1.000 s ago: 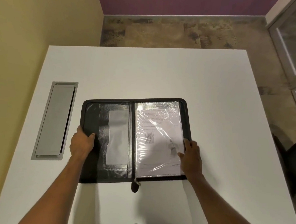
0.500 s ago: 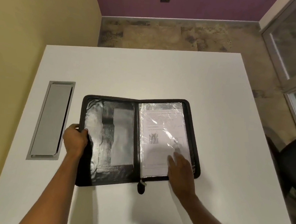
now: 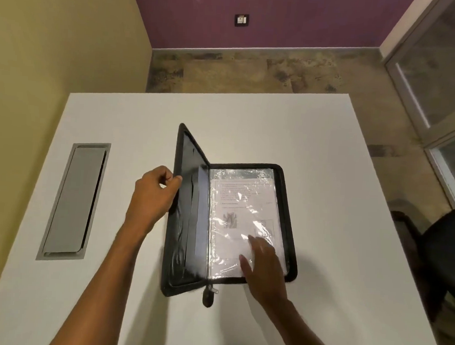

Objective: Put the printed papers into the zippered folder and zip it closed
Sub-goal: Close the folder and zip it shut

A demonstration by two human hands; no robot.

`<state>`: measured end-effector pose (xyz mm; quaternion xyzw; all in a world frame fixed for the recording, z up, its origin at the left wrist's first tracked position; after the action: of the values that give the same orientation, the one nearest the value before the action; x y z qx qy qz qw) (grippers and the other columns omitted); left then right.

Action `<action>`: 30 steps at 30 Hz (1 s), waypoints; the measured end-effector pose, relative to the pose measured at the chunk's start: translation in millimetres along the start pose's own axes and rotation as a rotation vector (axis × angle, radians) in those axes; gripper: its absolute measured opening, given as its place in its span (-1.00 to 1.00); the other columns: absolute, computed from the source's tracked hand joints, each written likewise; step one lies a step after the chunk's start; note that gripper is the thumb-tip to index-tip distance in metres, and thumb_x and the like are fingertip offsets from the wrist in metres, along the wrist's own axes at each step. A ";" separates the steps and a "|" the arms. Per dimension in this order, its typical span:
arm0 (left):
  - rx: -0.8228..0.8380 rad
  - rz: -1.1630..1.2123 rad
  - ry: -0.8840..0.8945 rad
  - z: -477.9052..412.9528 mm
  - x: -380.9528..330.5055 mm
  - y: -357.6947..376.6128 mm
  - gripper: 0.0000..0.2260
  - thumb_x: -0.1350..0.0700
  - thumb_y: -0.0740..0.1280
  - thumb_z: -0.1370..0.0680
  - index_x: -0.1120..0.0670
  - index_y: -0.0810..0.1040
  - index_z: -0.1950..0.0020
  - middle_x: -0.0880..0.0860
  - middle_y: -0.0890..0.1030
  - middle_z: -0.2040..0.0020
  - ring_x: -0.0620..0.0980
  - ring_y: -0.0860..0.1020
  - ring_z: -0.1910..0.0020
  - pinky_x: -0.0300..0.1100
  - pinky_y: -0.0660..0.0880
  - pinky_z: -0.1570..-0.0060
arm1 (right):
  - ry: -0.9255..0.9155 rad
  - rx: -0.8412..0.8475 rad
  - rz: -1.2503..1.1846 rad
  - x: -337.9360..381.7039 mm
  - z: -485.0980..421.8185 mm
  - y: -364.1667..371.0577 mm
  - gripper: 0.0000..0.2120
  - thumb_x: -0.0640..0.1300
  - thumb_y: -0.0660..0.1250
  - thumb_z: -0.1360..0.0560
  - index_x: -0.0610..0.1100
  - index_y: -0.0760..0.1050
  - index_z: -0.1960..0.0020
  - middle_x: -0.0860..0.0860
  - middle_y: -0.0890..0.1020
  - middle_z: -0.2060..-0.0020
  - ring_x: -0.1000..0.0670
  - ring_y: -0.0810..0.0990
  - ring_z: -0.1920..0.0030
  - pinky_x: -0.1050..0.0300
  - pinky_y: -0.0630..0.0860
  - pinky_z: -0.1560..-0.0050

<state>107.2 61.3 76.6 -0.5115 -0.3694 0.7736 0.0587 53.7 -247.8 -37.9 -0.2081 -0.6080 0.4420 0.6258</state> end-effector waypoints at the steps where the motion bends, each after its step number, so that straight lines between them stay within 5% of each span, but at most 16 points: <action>1: 0.021 0.002 0.007 1.9 -9.9 8.6 -0.74 -0.07 0.37 -0.62 0.07 0.55 0.15 0.04 0.64 0.18 0.08 0.64 0.17 0.00 0.64 0.19 | 0.021 -0.040 -0.199 24.1 -6.5 -14.6 -0.49 0.07 0.30 -0.63 -0.03 0.37 -0.53 -0.01 0.49 -0.47 -0.02 0.44 -0.48 0.00 0.39 -0.49; 4: 0.098 0.067 -0.009 6.5 -35.1 33.9 -0.66 -0.05 0.41 -0.59 0.22 0.54 0.18 0.18 0.64 0.26 0.06 0.67 0.30 -0.15 0.63 0.44 | -0.001 0.009 -0.565 96.7 -21.1 -47.1 -0.40 0.26 0.25 -0.59 0.14 0.23 -0.57 0.14 0.45 -0.48 0.12 0.43 -0.46 0.05 0.42 -0.47; 7: 0.186 0.199 -0.055 13.0 -55.6 55.6 -0.57 -0.06 0.46 -0.56 0.30 0.50 0.20 0.20 0.65 0.30 0.00 0.71 0.36 -0.11 0.65 0.46 | -0.074 0.154 -0.397 136.7 -26.6 -60.0 -0.31 0.23 0.28 -0.58 0.21 0.04 -0.61 0.14 0.36 -0.54 0.03 0.42 -0.48 -0.04 0.43 -0.47; 10: 0.218 0.200 -0.070 17.2 -61.6 71.9 -0.58 -0.18 0.38 -0.61 0.18 0.60 0.16 0.08 0.71 0.19 0.01 0.74 0.23 -0.03 0.70 0.32 | -0.011 0.118 -0.265 125.1 -32.3 -67.2 -0.29 -0.17 0.29 -0.62 0.12 0.02 -0.64 0.00 0.37 -0.53 -0.12 0.49 -0.42 -0.10 0.47 -0.41; 13: 0.221 0.080 0.016 28.0 -49.4 90.4 -0.72 -0.13 0.31 -0.67 0.00 0.70 -0.18 -0.01 0.72 -0.17 0.02 0.69 -0.15 -0.06 0.64 -0.15 | 0.065 0.005 -0.319 87.4 -35.0 -79.8 -0.31 -0.36 0.23 -0.57 0.01 0.17 -0.63 -0.04 0.44 -0.47 -0.08 0.52 -0.35 0.04 0.44 -0.39; 15: 0.314 -0.057 0.125 42.8 -33.5 115.6 -0.61 -0.06 0.35 -0.66 -0.03 0.53 -0.49 0.04 0.52 -0.50 0.04 0.47 -0.49 -0.19 0.37 -0.43 | 0.097 -0.072 -0.331 52.8 -36.4 -87.7 -0.33 -0.37 0.24 -0.55 0.00 0.24 -0.61 -0.01 0.46 -0.37 0.02 0.53 -0.25 0.12 0.45 -0.34; 18: 0.515 -0.280 0.215 69.0 0.3 164.6 -0.31 -0.07 0.44 -0.60 -0.09 0.22 -0.67 0.19 0.09 -0.69 0.16 0.07 -0.69 -0.01 0.09 -0.64 | 0.217 -0.122 -0.302 -6.8 -43.0 -88.1 -0.36 -0.38 0.31 -0.54 -0.09 0.30 -0.57 -0.06 0.49 -0.37 -0.02 0.50 -0.34 0.08 0.42 -0.42; 20: 0.583 -0.465 0.249 83.7 23.4 192.5 -0.20 -0.14 0.46 -0.57 -0.16 0.09 -0.69 0.18 -0.06 -0.72 0.22 -0.06 -0.70 0.14 0.05 -0.65 | 0.312 -0.105 -0.285 -41.7 -47.5 -83.7 -0.41 -0.37 0.36 -0.54 -0.11 0.36 -0.53 -0.07 0.54 -0.38 -0.12 0.53 -0.37 0.04 0.47 -0.39; 24: 0.561 -0.589 0.260 98.9 43.9 229.7 -0.15 -0.17 0.46 -0.56 -0.20 0.01 -0.70 0.11 -0.14 -0.72 0.16 -0.11 -0.70 0.23 0.01 -0.63 | 0.317 -0.106 -0.328 -79.6 -55.6 -75.9 -0.65 -0.35 0.37 -0.51 -0.16 0.52 -0.27 -0.08 0.63 -0.07 -0.16 0.63 -0.10 0.21 0.53 0.05; 27: 0.519 -0.615 0.240 100.6 50.8 247.8 -0.15 -0.14 0.47 -0.55 -0.17 0.03 -0.70 0.13 -0.11 -0.72 0.15 -0.12 -0.70 0.21 0.01 -0.60 | 0.368 -0.010 -0.266 -99.6 -64.4 -60.4 -0.68 -0.38 0.32 -0.45 -0.23 0.53 -0.19 -0.20 0.57 -0.03 -0.21 0.55 -0.06 0.01 0.50 -0.03; 30: 0.485 -0.661 0.254 102.1 55.7 260.4 -0.16 -0.11 0.47 -0.55 -0.15 0.04 -0.70 0.16 -0.11 -0.72 0.18 -0.12 -0.70 0.24 0.07 -0.60 | 0.387 0.081 -0.225 -109.9 -68.3 -46.9 -0.86 -0.30 0.30 -0.49 -0.23 0.53 -0.04 -0.18 0.59 0.09 -0.22 0.57 0.05 0.05 0.50 0.12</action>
<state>70.5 -152.3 -108.7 -0.4281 -0.3106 0.7086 0.4670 146.6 -341.9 -75.7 -0.1947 -0.4779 0.3452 0.7839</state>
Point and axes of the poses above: each hand's wrist, its own z-axis away from the middle knuckle, its own y-axis out of the palm, x = y × z, the point moved 7 cm from there along -z, towards the middle knuckle
